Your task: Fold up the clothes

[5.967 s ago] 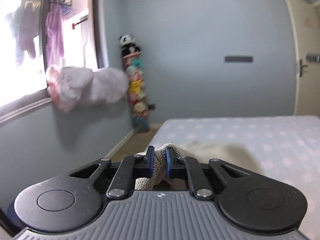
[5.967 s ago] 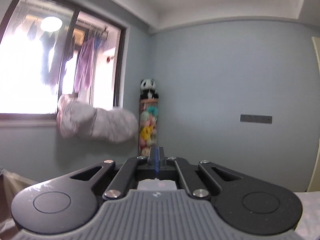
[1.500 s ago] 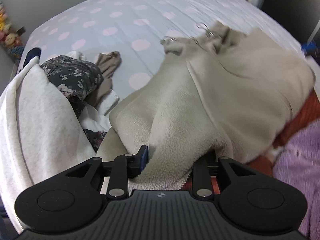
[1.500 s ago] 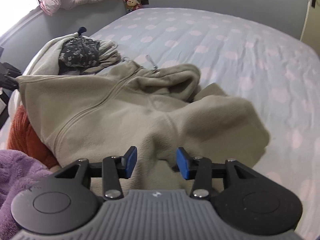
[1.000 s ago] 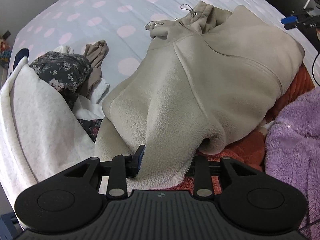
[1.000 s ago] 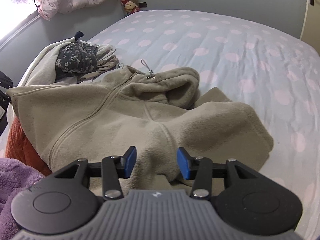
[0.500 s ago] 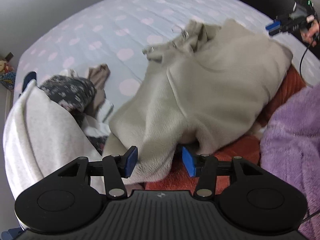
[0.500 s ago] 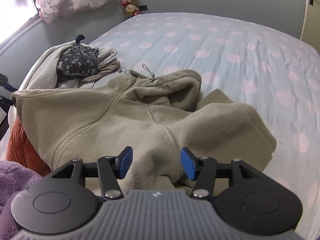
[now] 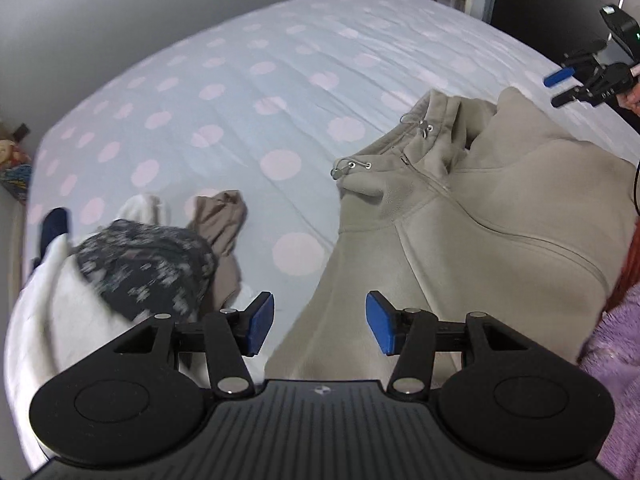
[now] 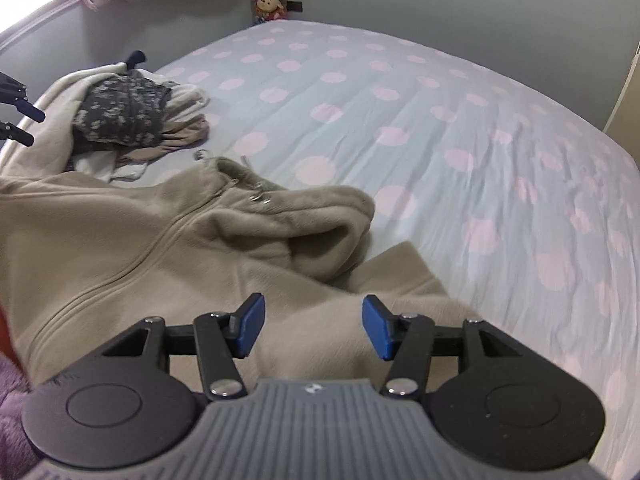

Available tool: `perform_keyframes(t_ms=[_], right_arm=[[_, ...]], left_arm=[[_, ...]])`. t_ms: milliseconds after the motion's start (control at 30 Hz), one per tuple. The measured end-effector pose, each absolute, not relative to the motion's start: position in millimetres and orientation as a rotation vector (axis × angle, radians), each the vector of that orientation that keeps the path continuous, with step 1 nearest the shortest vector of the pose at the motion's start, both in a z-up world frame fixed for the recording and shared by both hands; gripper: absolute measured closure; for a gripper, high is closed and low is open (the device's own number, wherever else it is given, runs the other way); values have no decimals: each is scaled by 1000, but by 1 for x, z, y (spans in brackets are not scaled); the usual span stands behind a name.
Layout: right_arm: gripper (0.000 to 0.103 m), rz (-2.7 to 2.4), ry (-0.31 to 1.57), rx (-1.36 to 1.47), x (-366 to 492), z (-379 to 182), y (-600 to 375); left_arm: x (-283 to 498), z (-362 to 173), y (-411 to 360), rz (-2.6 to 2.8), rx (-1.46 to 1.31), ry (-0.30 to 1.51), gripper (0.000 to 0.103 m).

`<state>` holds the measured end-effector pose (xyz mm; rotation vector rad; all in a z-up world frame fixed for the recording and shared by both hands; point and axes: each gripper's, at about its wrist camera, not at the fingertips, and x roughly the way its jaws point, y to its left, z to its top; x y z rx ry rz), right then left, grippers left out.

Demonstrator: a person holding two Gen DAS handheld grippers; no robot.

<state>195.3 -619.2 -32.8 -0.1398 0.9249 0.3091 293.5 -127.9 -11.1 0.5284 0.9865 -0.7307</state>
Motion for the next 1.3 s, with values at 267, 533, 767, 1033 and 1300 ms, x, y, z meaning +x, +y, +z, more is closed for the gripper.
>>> perform_keyframes(t_ms=[267,533,767,1033,1300], right_arm=[[43,349,1013,-205,261,-72,-618],[40,449,1126,-242,309,-112,-624],[27,364,1173,-358,344,-147,-632],[63,177,1147,-348,334,-138,-678],[88,-38,1091,-296,309,-111,-728]], left_arm=[[346,-88,-155,-835,564,1171,54],[385,-170,-152,-814,526,1376,53],[393,-211,-147,-778,516,1456,49],[384,-226,-148,-739,482,1469,47],[361,-217,-153,-722,428,1468,98]])
